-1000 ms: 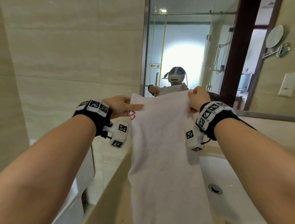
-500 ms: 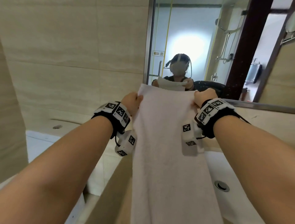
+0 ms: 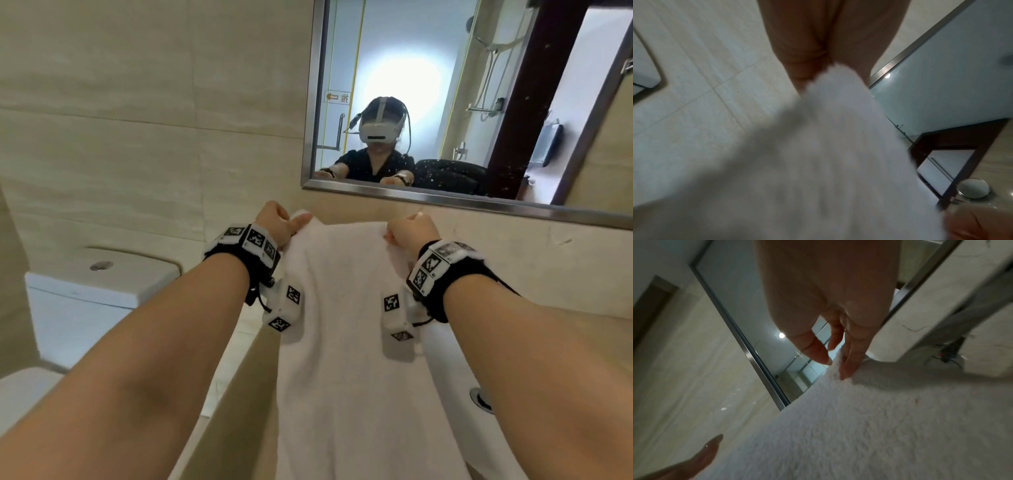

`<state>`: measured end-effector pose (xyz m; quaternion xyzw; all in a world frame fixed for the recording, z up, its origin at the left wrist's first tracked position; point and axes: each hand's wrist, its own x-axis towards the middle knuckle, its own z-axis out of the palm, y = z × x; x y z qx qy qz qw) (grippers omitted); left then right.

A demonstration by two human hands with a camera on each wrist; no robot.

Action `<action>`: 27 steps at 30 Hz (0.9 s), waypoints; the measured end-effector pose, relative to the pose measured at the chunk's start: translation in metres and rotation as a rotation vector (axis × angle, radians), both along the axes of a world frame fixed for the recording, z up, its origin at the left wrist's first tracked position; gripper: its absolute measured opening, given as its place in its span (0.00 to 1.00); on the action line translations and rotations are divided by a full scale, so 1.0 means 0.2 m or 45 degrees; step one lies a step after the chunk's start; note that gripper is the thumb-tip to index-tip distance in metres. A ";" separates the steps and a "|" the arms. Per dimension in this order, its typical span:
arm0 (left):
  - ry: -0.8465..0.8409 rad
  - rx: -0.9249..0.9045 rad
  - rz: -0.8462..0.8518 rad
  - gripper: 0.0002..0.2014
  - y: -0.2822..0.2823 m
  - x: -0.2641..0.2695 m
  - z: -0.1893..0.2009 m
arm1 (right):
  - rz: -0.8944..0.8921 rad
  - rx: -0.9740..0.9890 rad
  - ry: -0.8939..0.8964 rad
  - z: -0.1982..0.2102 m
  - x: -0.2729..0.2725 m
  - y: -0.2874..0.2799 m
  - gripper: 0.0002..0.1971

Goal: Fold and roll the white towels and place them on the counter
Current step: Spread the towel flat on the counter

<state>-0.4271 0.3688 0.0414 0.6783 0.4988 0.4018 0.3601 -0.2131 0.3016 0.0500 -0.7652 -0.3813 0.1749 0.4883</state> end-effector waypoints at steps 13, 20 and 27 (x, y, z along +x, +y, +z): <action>0.366 0.170 -0.212 0.14 0.10 -0.04 -0.09 | 0.327 -0.410 -0.406 -0.24 -0.02 0.04 0.26; 0.308 0.344 -0.010 0.14 0.19 0.10 0.03 | 0.249 -0.351 -0.360 -0.14 -0.04 0.10 0.31; 0.514 0.268 -0.049 0.15 0.32 0.16 -0.31 | 0.200 -0.542 -0.478 -0.26 0.01 0.17 0.30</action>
